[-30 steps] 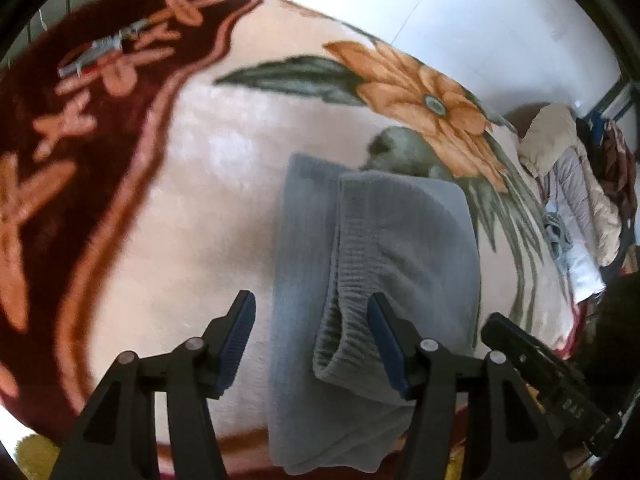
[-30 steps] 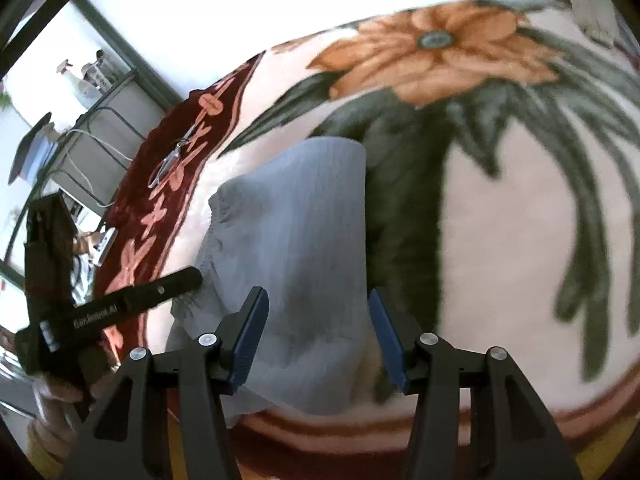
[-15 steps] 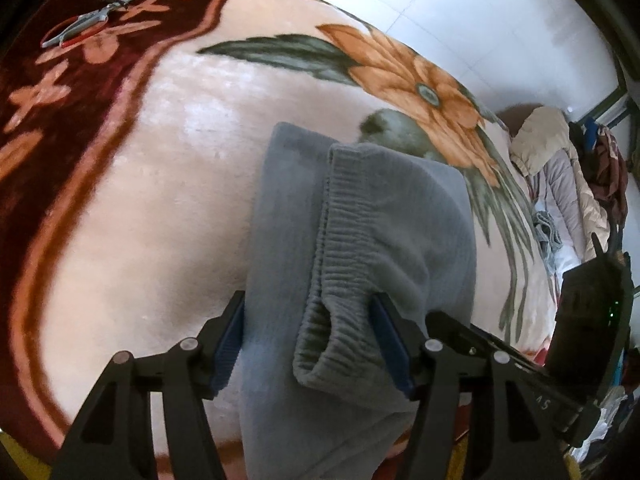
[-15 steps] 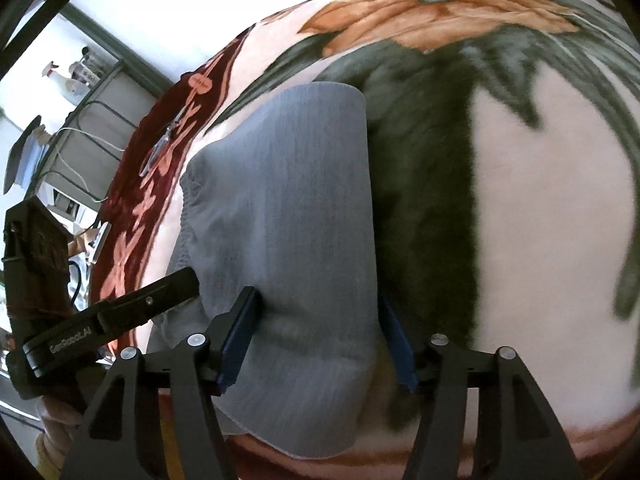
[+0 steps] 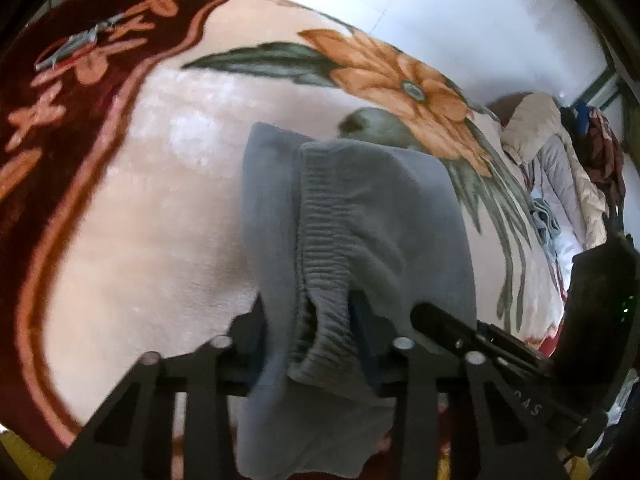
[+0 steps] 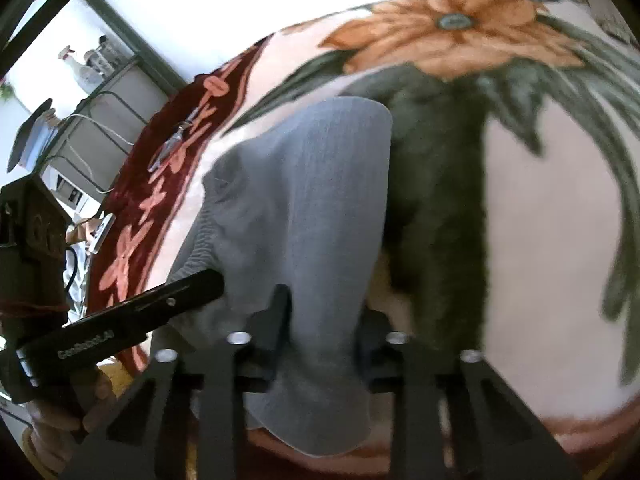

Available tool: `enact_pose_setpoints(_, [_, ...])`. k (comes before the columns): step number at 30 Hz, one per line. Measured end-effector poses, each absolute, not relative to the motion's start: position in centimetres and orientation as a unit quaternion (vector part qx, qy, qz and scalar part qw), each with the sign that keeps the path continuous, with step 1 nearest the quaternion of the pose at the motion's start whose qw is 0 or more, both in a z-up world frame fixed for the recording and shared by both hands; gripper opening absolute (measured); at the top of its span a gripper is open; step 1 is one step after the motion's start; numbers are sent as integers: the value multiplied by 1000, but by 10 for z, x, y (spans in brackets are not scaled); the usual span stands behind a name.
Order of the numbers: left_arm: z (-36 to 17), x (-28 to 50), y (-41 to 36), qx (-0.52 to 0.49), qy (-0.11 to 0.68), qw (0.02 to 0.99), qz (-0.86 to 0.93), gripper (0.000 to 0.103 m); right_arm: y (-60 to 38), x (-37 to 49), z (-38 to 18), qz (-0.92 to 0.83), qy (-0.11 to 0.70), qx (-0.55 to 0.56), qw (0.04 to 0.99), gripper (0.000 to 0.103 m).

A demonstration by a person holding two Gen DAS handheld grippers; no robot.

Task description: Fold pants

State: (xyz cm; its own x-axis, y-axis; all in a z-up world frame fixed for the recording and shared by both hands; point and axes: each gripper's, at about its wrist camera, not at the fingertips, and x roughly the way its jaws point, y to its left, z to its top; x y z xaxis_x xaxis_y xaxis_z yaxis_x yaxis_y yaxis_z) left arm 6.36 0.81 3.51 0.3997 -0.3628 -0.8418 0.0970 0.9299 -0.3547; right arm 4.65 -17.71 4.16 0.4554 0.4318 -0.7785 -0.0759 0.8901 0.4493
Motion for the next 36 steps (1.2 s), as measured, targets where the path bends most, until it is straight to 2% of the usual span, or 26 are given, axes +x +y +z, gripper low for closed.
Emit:
enact_pose_setpoints(3, [47, 55, 6, -123, 519, 833, -145, 27, -173, 39, 59, 148, 482, 149, 851, 21])
enact_pose_setpoints(16, [95, 63, -48, -117, 470, 852, -200, 26, -223, 39, 115, 118, 427, 112, 889, 21])
enact_pose_setpoints(27, [82, 99, -124, -98, 478, 843, -226, 26, -291, 67, 105, 79, 440, 111, 888, 21])
enact_pose_setpoints(36, [47, 128, -165, -70, 505, 833, -214, 27, -319, 94, 65, 59, 477, 114, 870, 23])
